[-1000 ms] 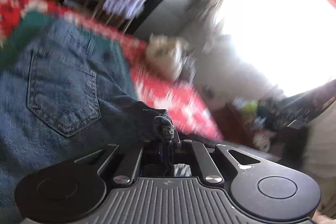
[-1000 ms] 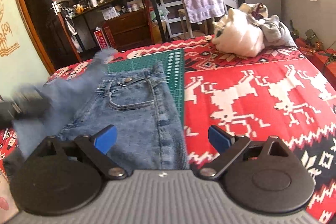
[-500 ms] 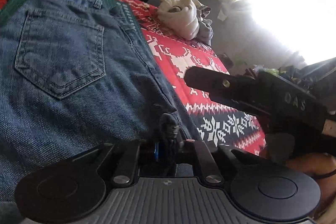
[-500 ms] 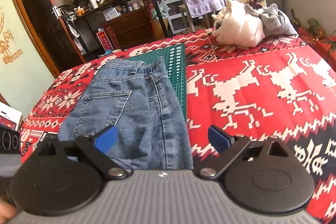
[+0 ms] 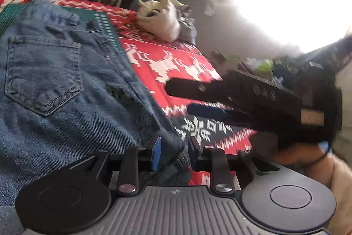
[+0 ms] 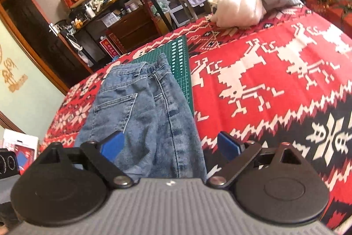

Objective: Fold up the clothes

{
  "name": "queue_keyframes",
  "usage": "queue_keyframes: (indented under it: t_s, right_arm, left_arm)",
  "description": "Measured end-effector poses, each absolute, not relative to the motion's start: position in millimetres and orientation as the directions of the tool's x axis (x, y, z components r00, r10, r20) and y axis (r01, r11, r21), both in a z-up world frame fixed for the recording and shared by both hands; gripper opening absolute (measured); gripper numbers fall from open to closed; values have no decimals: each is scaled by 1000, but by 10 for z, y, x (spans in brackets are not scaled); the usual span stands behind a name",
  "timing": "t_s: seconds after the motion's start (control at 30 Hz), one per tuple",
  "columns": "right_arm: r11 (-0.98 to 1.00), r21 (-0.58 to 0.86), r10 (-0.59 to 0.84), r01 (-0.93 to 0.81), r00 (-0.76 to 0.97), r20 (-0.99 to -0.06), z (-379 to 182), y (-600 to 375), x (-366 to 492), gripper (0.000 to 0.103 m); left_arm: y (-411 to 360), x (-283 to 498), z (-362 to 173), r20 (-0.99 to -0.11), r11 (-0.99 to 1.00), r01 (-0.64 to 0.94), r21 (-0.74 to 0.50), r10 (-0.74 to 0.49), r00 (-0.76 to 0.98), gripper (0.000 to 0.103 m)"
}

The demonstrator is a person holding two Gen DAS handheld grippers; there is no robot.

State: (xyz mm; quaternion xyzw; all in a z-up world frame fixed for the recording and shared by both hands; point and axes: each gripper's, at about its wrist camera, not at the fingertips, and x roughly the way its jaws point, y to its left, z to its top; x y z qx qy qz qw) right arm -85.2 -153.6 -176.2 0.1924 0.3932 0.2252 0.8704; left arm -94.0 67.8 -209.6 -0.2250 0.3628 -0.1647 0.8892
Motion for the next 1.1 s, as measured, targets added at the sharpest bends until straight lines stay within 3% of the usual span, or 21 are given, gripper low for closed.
queue_keyframes:
  t_s: [0.17,0.23,0.33,0.57,0.7,1.0,1.07,1.1]
  right_arm:
    - [797,563,572,-216,571,-589,-1810,-1592,-854,77]
    - [790,577,579,-209,563,-590,-1834,-1608,-854,60]
    - [764,613,611,-201,531,-588,-1902,-1617,-843,47]
    - [728,663,654,-174,466,-596,-2078,-1568,-842,46]
    - [688,710,693,-151,428,-581,-2196,-1540,-817,27]
    - [677,719,710,-157,398,-581,-2314,-1377,-625,28]
    - [687,706,705,-174,393,-590,-2306,-1334,-587,17]
    - [700,689,696,-189,393,-600,-2280,-1304,-579,6]
  left_arm:
    - [784,-1013,-2028,-559,838,108,-535,-447,698,25]
    - [904,-1068,-1952,-554,844,91,-529,-425,716,28]
    - [1149,-1163,-1821,-558,864,53,-500,-369,743,34]
    - [1914,-1399,-1781,-644,884,-130,-449,-219,733,36]
    - [2261,-1574,-1895,-675,859,-230,-457,-166,719,36]
    - [2442,-1740,-2020,-678,811,-295,-506,-162,717,36]
    - [2388,-1719,-2004,-676,823,-275,-497,-169,717,36]
    - [2373,-1711,-1993,-676,826,-268,-495,-172,717,36]
